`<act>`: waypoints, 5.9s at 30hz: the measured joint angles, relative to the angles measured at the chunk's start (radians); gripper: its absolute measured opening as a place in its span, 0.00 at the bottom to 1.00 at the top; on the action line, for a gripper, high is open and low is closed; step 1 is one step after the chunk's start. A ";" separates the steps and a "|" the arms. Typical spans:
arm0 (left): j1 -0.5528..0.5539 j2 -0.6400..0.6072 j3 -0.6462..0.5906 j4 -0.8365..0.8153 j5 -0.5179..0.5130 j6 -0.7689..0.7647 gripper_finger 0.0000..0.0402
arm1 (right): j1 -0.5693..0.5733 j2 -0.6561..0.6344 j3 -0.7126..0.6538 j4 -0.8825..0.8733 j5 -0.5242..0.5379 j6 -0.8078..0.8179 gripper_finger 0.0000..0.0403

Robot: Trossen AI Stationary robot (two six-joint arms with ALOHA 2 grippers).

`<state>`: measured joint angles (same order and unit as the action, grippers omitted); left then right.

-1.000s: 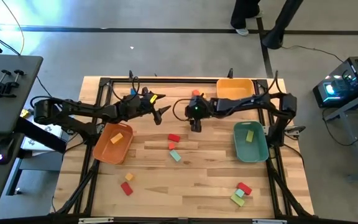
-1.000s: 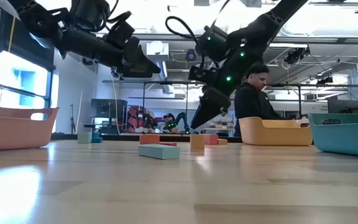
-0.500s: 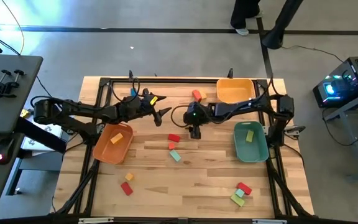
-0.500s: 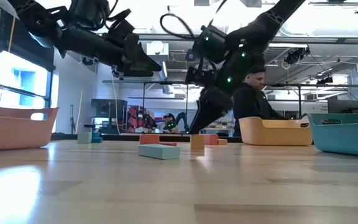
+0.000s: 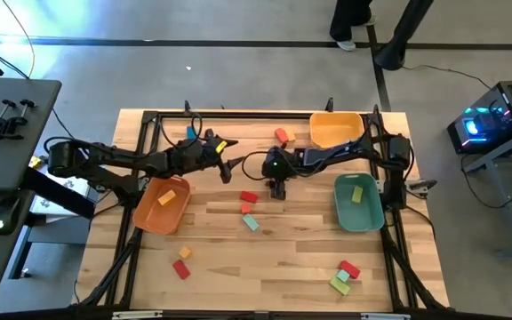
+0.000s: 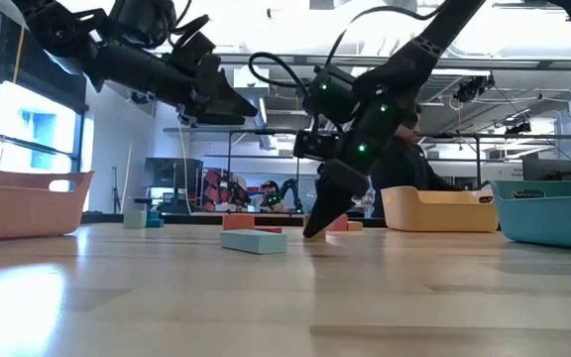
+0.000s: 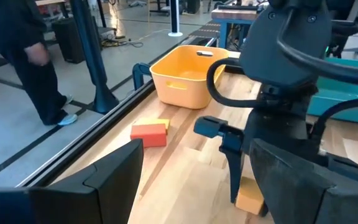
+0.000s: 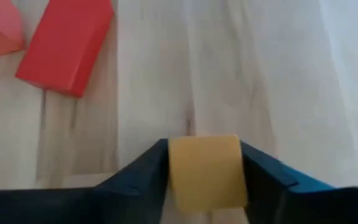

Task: Sort blocks by size
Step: Put the top yellow cube block into the yellow bin, then put the top thin red rectangular block into the green bin

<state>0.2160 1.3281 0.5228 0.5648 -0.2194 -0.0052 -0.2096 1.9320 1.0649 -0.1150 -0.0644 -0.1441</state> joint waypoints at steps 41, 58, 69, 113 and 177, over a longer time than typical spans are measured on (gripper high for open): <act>-0.003 0.016 0.000 -0.010 -0.001 0.043 0.70 | -0.552 -0.216 0.000 -0.538 0.404 0.463 0.32; -0.003 0.017 0.000 -0.009 -0.001 0.043 0.70 | -0.557 -0.226 0.000 -0.551 0.376 0.364 0.22; -0.002 0.017 0.000 -0.016 -0.001 0.043 0.70 | -0.572 -0.297 0.000 -0.572 0.384 0.347 0.50; -0.026 0.017 0.000 0.130 0.002 0.063 0.70 | 0.069 -0.431 -0.524 0.707 0.024 0.106 0.60; -0.304 0.016 0.000 0.017 -0.155 0.070 0.70 | 0.828 -0.563 -0.182 -1.242 0.349 2.284 0.33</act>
<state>-0.0879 1.3445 0.5232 0.5816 -0.3748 0.0643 0.6188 1.3693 0.8828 -1.3567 0.2850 2.1401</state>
